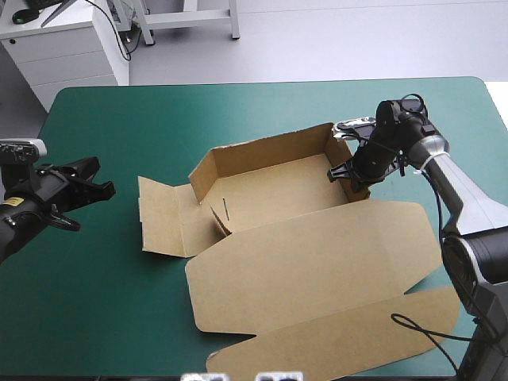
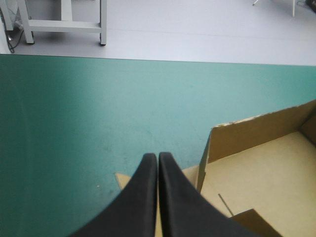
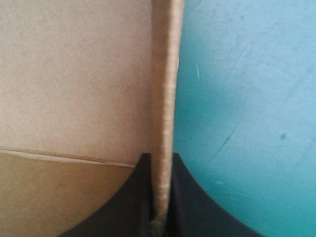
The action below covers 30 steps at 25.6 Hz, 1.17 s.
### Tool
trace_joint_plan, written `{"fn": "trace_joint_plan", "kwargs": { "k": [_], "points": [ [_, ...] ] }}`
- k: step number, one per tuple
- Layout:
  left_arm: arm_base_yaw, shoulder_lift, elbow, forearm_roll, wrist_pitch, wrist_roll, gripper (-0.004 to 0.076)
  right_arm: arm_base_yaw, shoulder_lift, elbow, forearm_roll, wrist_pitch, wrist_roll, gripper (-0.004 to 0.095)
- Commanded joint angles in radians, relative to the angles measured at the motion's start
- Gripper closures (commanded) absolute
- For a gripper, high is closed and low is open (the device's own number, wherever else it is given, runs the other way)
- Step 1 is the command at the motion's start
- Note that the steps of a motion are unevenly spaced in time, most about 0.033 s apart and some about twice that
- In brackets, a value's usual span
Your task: Fold the box
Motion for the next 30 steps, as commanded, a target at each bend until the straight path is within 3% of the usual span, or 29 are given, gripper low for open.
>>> {"fn": "trace_joint_plan", "kwargs": {
  "k": [1, 7, 14, 30],
  "points": [
    [-0.005, -0.007, -0.027, 0.038, -0.047, -0.033, 0.0731, -0.005, -0.097, -0.067, -0.008, 0.021, -0.008, 0.0927],
    [-0.005, 0.024, -0.027, 0.029, -0.057, -0.054, 0.0731, -0.041, -0.237, -0.108, 0.004, 0.021, -0.018, 0.0927],
    [-0.005, 0.113, -0.034, 0.014, -0.088, -0.03, 0.073, -0.092, -0.364, -0.108, -0.079, 0.021, -0.031, 0.0927],
    [-0.005, 0.412, -0.066, 0.026, -0.154, 0.025, 0.0731, -0.116, -0.56, -0.11, 0.002, 0.021, -0.095, 0.0927]
  ]
}}
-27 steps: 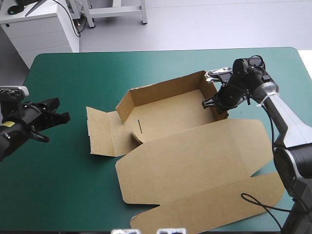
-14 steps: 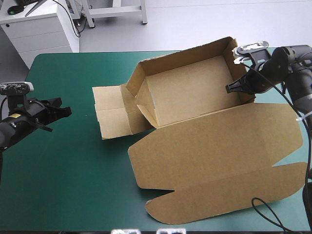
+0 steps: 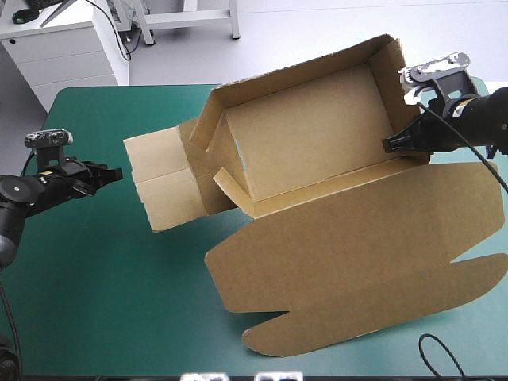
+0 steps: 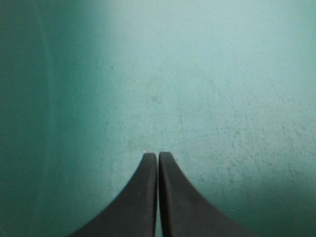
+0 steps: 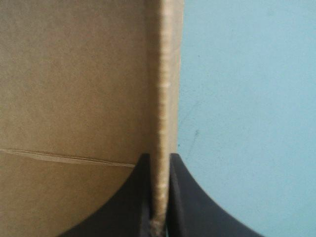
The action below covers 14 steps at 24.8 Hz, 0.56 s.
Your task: Fold the box
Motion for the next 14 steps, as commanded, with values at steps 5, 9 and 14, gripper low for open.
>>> {"fn": "trace_joint_plan", "kwargs": {
  "k": [5, 9, 14],
  "points": [
    [-0.005, 0.1, -0.036, -0.039, -0.043, 0.003, 0.0731, -0.012, -0.075, -0.036, 0.146, -0.005, -0.049, 0.0927],
    [-0.005, 0.167, -0.036, -0.161, 0.031, 0.003, 0.0731, -0.012, -0.071, -0.036, 0.242, -0.005, -0.071, 0.0927],
    [-0.021, 0.176, -0.038, -0.432, 0.127, 0.144, 0.0731, -0.012, -0.04, -0.036, 0.345, -0.031, -0.123, 0.0927]
  ]
}}
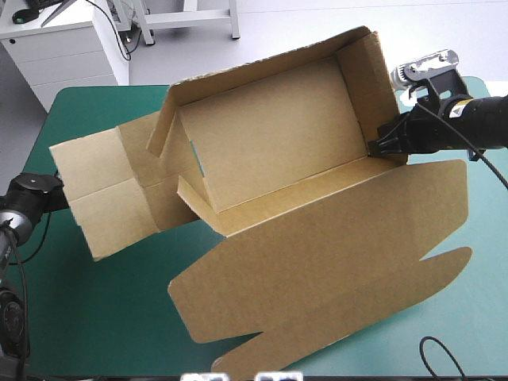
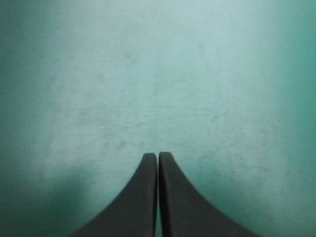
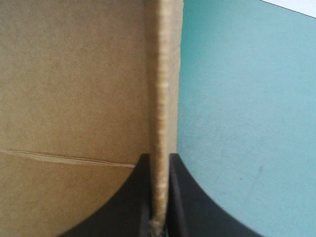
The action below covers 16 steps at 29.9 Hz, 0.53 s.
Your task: Fold the box
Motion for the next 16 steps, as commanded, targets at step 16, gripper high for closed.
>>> {"fn": "trace_joint_plan", "kwargs": {
  "k": [16],
  "points": [
    [-0.147, -0.128, -0.057, -0.339, 0.227, 0.186, 0.0731, -0.012, 0.168, -0.033, 0.007, -0.119, -0.049, 0.0927]
  ]
}}
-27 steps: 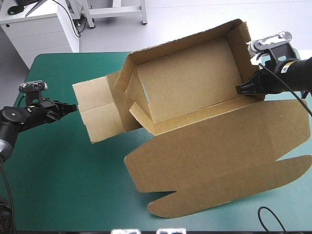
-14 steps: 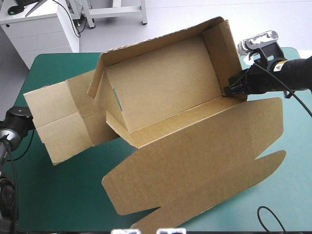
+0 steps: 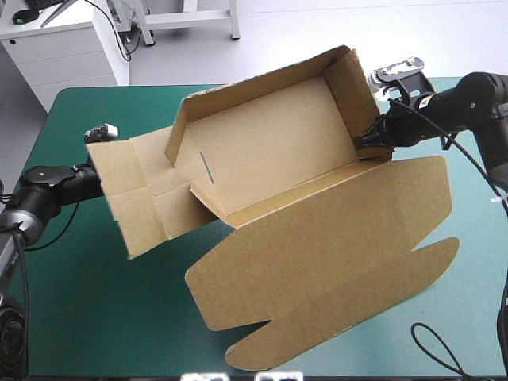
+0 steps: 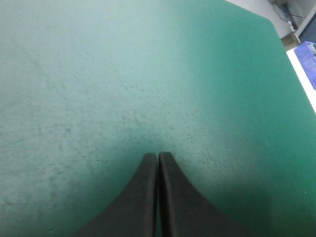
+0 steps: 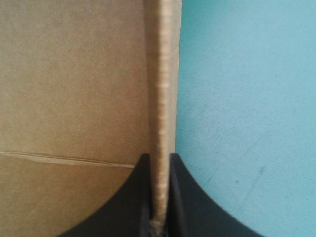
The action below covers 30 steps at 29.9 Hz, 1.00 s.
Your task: Fold the box
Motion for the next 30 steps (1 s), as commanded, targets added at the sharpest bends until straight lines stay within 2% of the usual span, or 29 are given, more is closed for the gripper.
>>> {"fn": "trace_joint_plan", "kwargs": {
  "k": [1, 11, 18, 22, 30],
  "points": [
    [-0.033, -0.076, -0.033, -0.079, 0.052, 0.002, 0.0731, -0.012, -0.014, -0.032, 0.027, -0.078, 0.007, 0.0925],
    [-0.106, -0.174, -0.03, -0.083, 0.057, -0.133, 0.0731, -0.012, 0.005, -0.03, -0.02, -0.107, 0.063, 0.092],
    [-0.19, -0.242, -0.03, -0.072, -0.112, -0.204, 0.0731, 0.019, 0.005, -0.03, -0.088, -0.118, 0.116, 0.092],
    [-0.214, -0.255, -0.03, -0.072, -0.122, -0.245, 0.0731, 0.039, 0.005, -0.03, -0.132, -0.122, 0.152, 0.0919],
    [-0.25, -0.255, -0.03, -0.072, -0.133, -0.259, 0.0731, 0.075, 0.007, -0.03, -0.134, -0.122, 0.167, 0.0919]
  ]
}}
